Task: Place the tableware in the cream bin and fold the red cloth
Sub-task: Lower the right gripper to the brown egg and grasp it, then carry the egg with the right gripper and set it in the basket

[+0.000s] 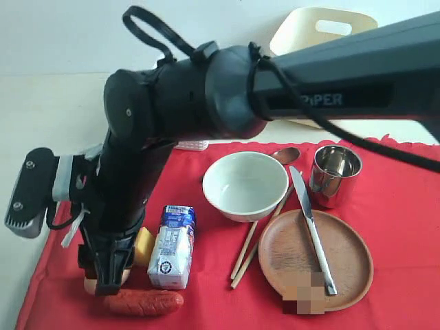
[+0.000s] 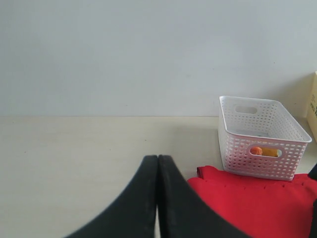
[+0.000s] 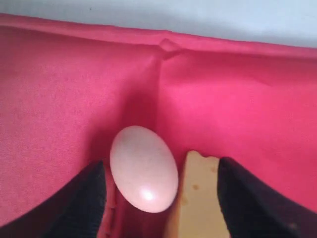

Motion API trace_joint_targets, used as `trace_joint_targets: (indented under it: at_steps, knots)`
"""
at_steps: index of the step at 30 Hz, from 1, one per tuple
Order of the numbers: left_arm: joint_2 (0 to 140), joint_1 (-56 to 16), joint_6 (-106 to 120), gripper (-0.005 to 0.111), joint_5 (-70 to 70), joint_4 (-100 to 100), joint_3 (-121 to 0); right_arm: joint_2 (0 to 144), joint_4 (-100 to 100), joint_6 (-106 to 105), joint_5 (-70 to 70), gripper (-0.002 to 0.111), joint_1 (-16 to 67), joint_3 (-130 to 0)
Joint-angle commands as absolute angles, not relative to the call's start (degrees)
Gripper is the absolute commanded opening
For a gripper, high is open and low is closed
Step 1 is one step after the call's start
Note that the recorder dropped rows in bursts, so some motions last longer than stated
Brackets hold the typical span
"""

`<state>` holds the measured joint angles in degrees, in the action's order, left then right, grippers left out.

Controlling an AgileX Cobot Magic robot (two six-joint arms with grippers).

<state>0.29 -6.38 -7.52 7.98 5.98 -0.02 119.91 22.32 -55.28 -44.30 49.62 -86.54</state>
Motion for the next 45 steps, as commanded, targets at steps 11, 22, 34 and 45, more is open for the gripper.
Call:
trace_joint_targets:
  at_steps: [11, 22, 34, 45]
  knots:
    - [0.0, -6.29, -7.62, 0.001, 7.87, 5.76, 0.0, 126.08, 22.29, -55.87, -43.84, 0.062, 50.0, -86.63]
    - [0.0, -6.29, -7.62, 0.001, 7.87, 5.76, 0.0, 126.98, 22.38, -55.87, -41.79, 0.027, 50.0, -86.63]
    - [0.0, -6.29, -7.61, 0.001, 7.87, 5.76, 0.0, 125.81, 22.48, -50.72, -40.58, 0.0, 50.0, -90.04]
    - [0.0, -6.29, -7.67, 0.001, 7.87, 5.76, 0.0, 117.1, 21.97, -38.72, -29.7, 0.0, 42.43, -92.55]
